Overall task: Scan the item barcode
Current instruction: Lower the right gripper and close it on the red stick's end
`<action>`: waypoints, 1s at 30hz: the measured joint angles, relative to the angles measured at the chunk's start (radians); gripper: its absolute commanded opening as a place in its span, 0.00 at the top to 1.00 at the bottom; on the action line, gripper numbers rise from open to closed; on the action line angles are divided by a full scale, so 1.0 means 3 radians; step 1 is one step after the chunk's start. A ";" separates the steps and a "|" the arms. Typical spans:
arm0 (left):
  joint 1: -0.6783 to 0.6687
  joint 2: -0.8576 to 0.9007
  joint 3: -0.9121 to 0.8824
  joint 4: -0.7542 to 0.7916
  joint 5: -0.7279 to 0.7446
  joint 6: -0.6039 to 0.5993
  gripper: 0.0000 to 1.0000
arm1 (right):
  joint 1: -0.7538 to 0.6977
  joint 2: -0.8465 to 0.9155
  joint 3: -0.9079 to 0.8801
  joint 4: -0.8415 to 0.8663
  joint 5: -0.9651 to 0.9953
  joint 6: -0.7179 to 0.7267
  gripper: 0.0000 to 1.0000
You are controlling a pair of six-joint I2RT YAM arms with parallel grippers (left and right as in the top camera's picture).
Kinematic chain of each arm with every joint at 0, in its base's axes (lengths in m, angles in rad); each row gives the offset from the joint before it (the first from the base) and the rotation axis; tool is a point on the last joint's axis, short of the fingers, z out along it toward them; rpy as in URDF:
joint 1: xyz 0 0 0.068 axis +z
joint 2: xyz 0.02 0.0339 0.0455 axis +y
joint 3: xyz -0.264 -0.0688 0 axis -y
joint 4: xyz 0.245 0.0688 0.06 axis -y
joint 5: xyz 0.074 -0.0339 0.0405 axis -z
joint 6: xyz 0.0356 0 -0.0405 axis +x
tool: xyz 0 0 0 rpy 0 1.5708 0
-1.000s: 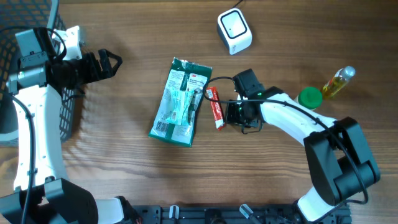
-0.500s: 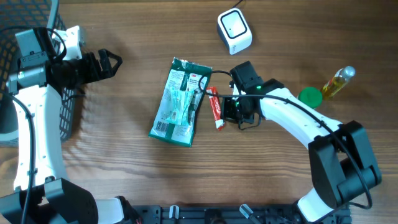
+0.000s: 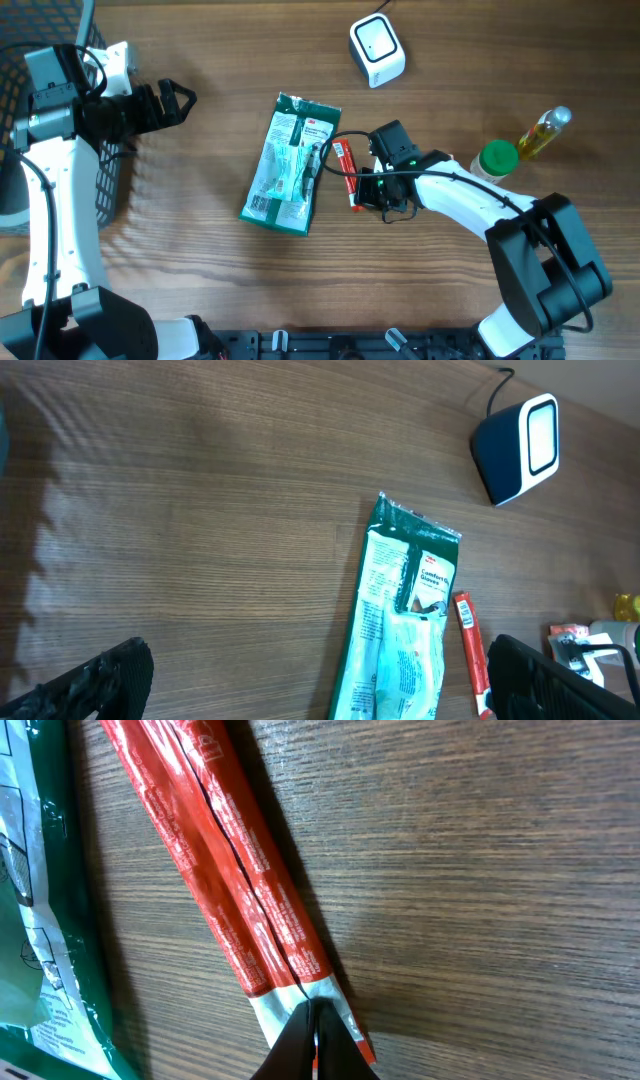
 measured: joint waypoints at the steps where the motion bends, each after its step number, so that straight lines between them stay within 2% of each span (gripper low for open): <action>1: 0.0000 0.0000 -0.0001 0.0000 0.0000 0.0000 0.00 | -0.0013 0.0000 0.0010 -0.0064 -0.0001 -0.0004 0.96; 5: 0.0000 0.0000 -0.0001 0.0001 0.0001 0.0000 0.00 | -0.0184 -0.0019 0.0175 -0.0801 0.0117 -0.0291 0.96; 6: 0.0000 0.0000 -0.0001 0.0000 0.0001 0.0000 0.00 | -0.0196 -0.0019 0.0183 -0.0820 0.0175 -0.0356 0.96; 7: 0.0000 0.0000 -0.0001 -0.0001 0.0001 0.0000 0.00 | -0.0300 -0.0057 0.0318 -0.1120 0.0294 -0.0462 0.96; 11: 0.0000 0.0000 -0.0001 -0.0003 0.0001 0.0000 0.00 | -0.0364 -0.0182 0.0680 -0.1467 0.0478 -0.0816 0.93; 12: 0.0000 0.0000 0.0000 -0.0001 0.0001 0.0000 0.00 | -0.0362 -0.0233 0.0791 -0.1483 0.0483 -0.0888 0.82; 14: 0.0000 0.0000 -0.0001 -0.0003 0.0000 0.0000 0.00 | -0.0361 -0.0294 0.0880 -0.1471 0.0404 -0.0952 0.78; 16: 0.0000 0.0000 0.0000 -0.0003 0.0001 0.0000 0.00 | -0.0361 -0.0299 0.0879 -0.1470 0.0323 -0.0895 0.52; 17: 0.0000 0.0000 -0.0001 -0.0001 0.0000 0.0000 0.00 | -0.0361 -0.0298 0.0862 -0.1459 0.0294 -0.0867 0.49; 24: 0.0000 0.0000 -0.0001 -0.0004 0.0000 0.0000 0.00 | -0.0346 -0.0298 0.0614 -0.1136 0.0209 -0.0679 0.49; 30: 0.0000 0.0000 0.0000 -0.0003 0.0001 0.0000 0.00 | -0.0332 -0.0298 0.0413 -0.0881 0.0253 -0.0652 0.57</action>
